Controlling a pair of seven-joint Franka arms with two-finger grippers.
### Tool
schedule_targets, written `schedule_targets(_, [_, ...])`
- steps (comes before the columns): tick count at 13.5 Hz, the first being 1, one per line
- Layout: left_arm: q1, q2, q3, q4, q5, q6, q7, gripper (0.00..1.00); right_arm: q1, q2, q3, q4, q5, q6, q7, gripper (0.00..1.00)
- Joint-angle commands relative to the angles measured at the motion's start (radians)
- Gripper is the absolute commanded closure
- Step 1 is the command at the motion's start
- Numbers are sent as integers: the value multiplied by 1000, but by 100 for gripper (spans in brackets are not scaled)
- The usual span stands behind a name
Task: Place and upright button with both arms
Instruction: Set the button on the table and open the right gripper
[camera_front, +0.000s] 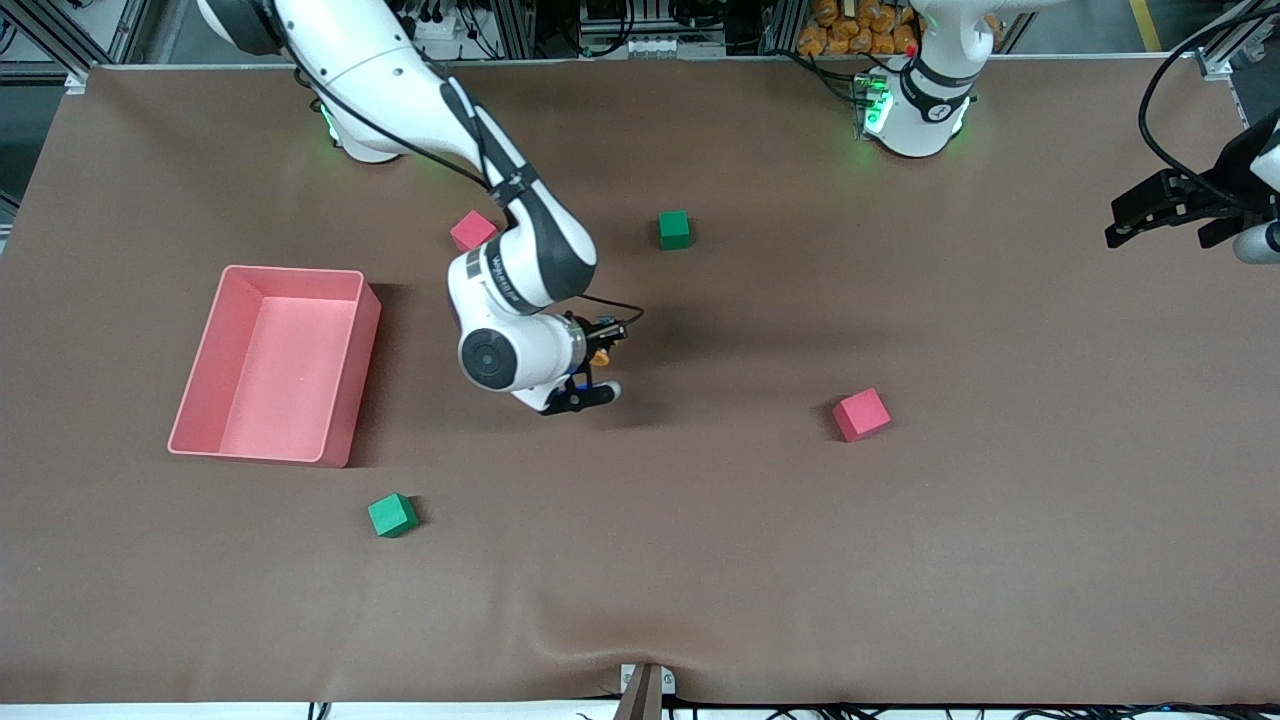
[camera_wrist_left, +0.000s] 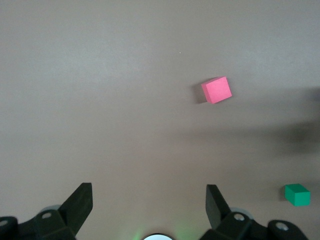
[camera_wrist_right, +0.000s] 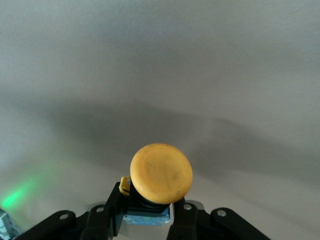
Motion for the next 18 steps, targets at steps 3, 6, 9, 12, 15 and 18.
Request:
schedule_targets(3, [6, -3, 0, 1, -8, 7, 29, 0, 52, 73, -27, 79, -153, -20, 11, 100])
schedule_targets(6, [6, -1, 0, 1, -10, 7, 29, 0, 61, 99, -27, 79, -147, -15, 23, 100])
schedule_targets(9, [6, -1, 0, 3, -10, 7, 29, 0, 72, 101, -25, 77, -142, -17, 170, 95])
schedule_targets(12, [6, -1, 0, 1, -10, 13, 29, 0, 78, 112, -25, 77, -142, 3, 172, 63])
schedule_targets(15, [5, 16, 0, 1, -11, 13, 28, 0, 80, 110, -25, 73, -144, 72, 169, 0])
schedule_targets(18, [-6, 51, -6, 1, -19, 35, 14, 0, 69, 106, -25, 74, -141, 104, 169, 0])
